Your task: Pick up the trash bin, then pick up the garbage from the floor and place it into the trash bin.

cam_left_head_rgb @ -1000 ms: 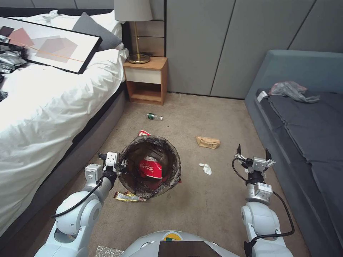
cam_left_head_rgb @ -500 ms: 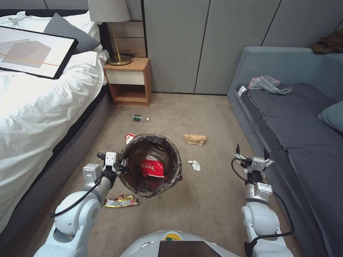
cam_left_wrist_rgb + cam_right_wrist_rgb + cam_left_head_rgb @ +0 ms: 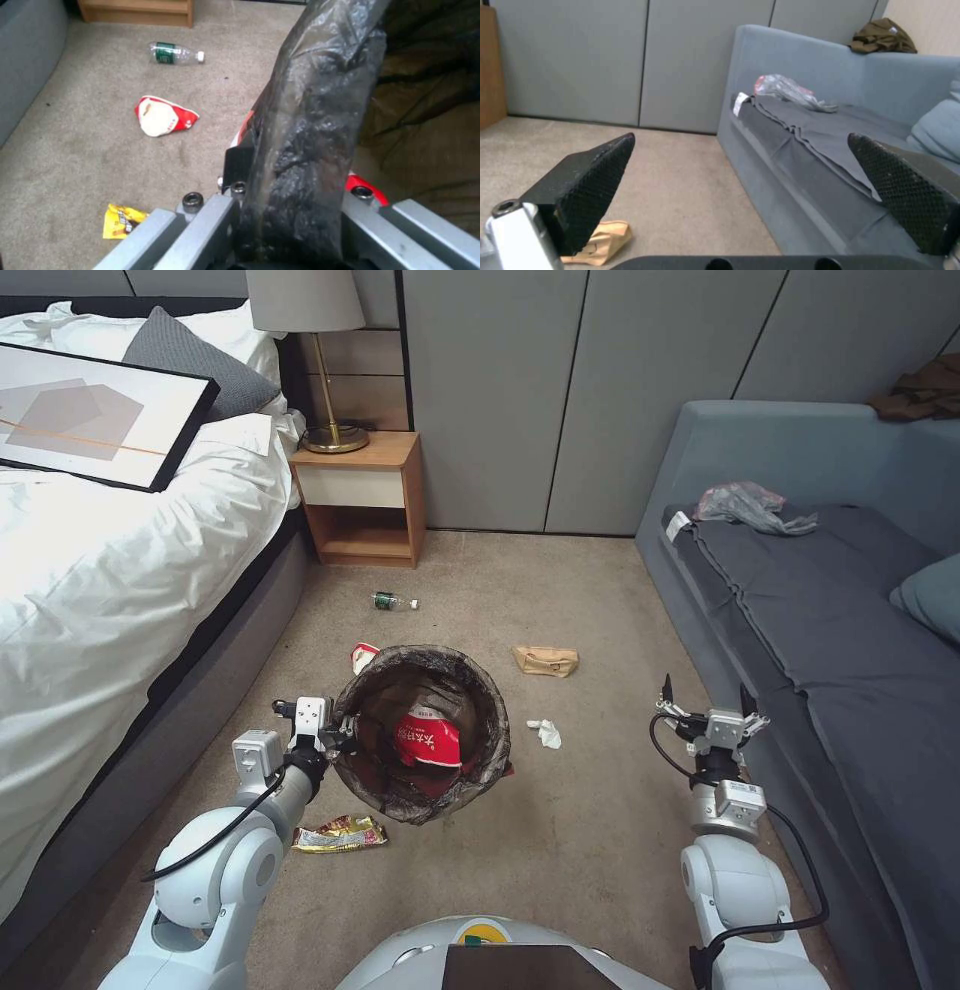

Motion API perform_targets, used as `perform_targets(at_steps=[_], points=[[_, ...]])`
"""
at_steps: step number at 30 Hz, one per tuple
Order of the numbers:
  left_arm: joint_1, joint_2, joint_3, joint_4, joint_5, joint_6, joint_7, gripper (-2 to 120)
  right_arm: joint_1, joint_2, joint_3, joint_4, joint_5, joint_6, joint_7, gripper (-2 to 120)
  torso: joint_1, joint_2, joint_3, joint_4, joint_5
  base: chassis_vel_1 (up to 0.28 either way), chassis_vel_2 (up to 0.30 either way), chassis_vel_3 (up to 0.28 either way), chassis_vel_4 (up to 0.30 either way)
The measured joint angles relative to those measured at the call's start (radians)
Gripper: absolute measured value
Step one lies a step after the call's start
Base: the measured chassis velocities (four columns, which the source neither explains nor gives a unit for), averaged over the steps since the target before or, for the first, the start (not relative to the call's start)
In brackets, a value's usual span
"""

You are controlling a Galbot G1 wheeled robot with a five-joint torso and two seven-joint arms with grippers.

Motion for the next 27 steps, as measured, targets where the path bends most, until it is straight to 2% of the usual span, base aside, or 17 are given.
perform_targets(at_steps=[8,27], points=[[0.002,-0.002,-0.002,-0.001,0.001,-0.003,0.002,0,0.000,0.000,-0.006,0.000,-0.003,-0.002,-0.001,100,0.000,0.000,0.000,-0.0001,0.0000,-0.078,0.060,0.069,-0.069],[0.000,0.001,-0.007,0.000,0.002,-0.004,0.002,0,0.003,-0.002,-0.012,-0.003,-0.004,-0.002,-0.001,100,0.000,0.000,0.000,-0.0001,0.0000,-0.191,0.191,0.187,-0.192]])
